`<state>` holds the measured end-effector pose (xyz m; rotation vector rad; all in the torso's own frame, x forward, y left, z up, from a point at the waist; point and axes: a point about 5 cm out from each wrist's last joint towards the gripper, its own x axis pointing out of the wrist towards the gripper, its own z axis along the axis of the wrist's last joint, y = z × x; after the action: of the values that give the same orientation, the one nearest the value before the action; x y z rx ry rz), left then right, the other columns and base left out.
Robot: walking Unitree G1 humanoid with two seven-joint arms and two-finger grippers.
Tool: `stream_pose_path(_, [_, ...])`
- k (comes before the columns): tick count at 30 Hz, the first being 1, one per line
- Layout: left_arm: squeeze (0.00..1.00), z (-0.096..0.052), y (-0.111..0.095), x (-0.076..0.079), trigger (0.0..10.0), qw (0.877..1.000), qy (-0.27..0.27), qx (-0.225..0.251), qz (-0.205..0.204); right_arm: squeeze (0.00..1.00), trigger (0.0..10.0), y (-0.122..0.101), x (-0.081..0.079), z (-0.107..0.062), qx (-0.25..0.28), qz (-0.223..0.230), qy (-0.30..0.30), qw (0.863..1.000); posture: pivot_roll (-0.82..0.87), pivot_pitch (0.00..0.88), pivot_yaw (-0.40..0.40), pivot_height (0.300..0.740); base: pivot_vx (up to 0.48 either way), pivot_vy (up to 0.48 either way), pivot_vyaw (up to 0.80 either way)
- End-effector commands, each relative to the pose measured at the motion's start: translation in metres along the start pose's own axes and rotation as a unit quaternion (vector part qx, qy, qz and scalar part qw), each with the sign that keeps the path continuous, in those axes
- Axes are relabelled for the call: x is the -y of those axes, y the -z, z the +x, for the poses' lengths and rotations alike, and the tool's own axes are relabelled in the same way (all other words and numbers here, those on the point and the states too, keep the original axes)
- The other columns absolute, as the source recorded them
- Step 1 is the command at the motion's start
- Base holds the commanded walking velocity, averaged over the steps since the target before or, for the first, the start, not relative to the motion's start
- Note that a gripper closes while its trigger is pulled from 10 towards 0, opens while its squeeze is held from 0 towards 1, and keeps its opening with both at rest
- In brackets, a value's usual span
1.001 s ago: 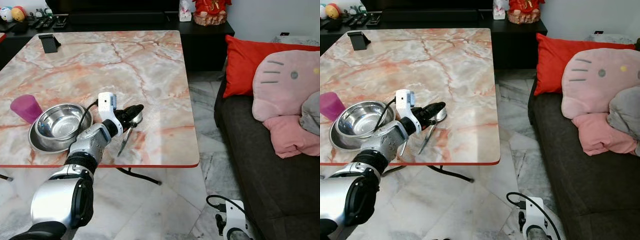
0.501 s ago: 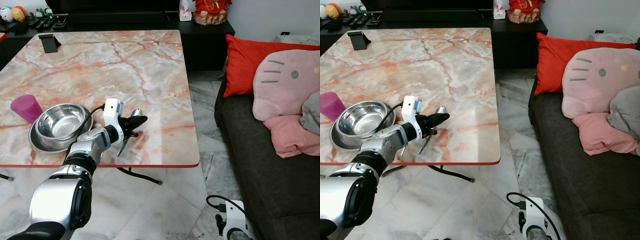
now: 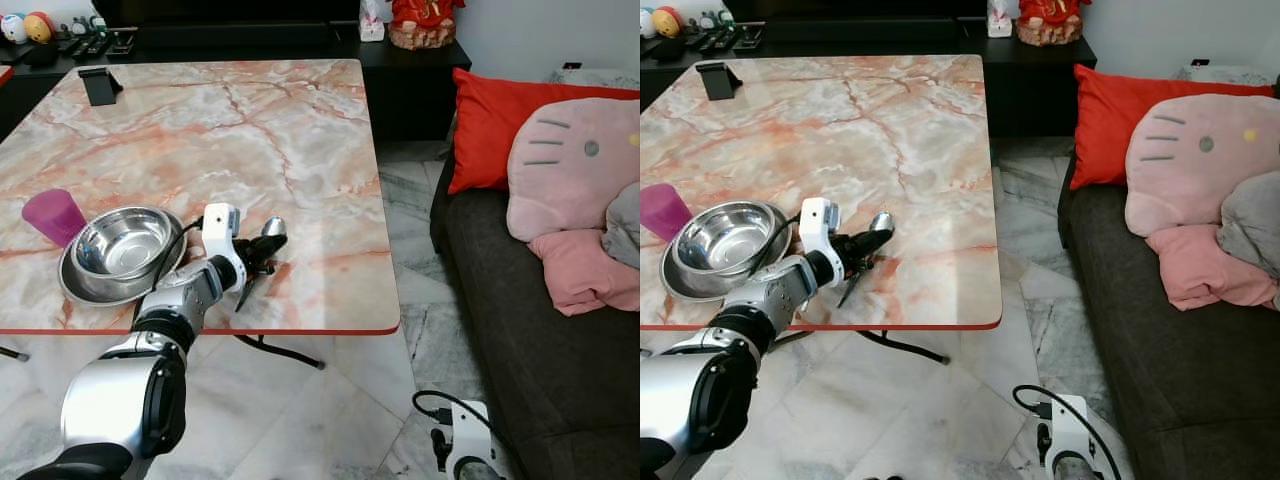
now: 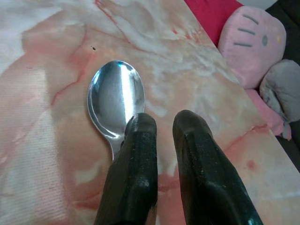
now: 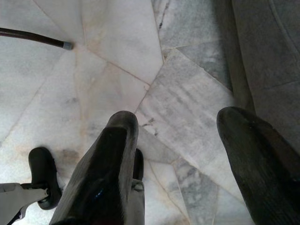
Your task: Setting the table
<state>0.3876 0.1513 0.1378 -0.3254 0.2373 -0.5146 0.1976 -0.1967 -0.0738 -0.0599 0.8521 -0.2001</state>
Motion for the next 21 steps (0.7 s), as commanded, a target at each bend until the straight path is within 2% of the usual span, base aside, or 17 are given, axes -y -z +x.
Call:
stream_pose_path(1, [0.0, 0.0033, -0.0022, 0.0038, 10.0, 1.0, 0.003, 0.005, -0.007, 0.0, 10.0, 0.0071, 0.0, -0.0016, -0.009, 0.003, 0.002, 1.0, 0.01, 0.106, 0.038, 0.74, 0.0, 0.0, 0.0])
stream_pose_path(7, [0.0, 0.0059, -0.004, 0.006, 10.0, 1.0, -0.005, 0.009, -0.008, 0.0, 10.0, 0.0079, -0.0006, -0.0019, -0.01, 0.003, 0.002, 1.0, 0.01, 0.108, 0.041, 0.74, 0.0, 0.0, 0.0])
stream_pose_path(8, [0.0, 0.0064, -0.0031, 0.0051, 10.0, 1.0, -0.022, 0.008, 0.0, 0.0, 10.0, 0.0083, -0.0007, -0.002, -0.01, 0.004, 0.003, 1.0, 0.01, 0.109, 0.043, 0.74, 0.0, 0.0, 0.0])
stream_pose_path(21, [0.0, 0.0069, -0.0051, 0.0023, 10.0, 0.998, -0.06, 0.03, -0.019, 0.0, 10.0, 0.0096, -0.0011, -0.0024, -0.011, 0.005, 0.003, 1.0, 0.01, 0.112, 0.044, 0.74, 0.0, 0.0, 0.0])
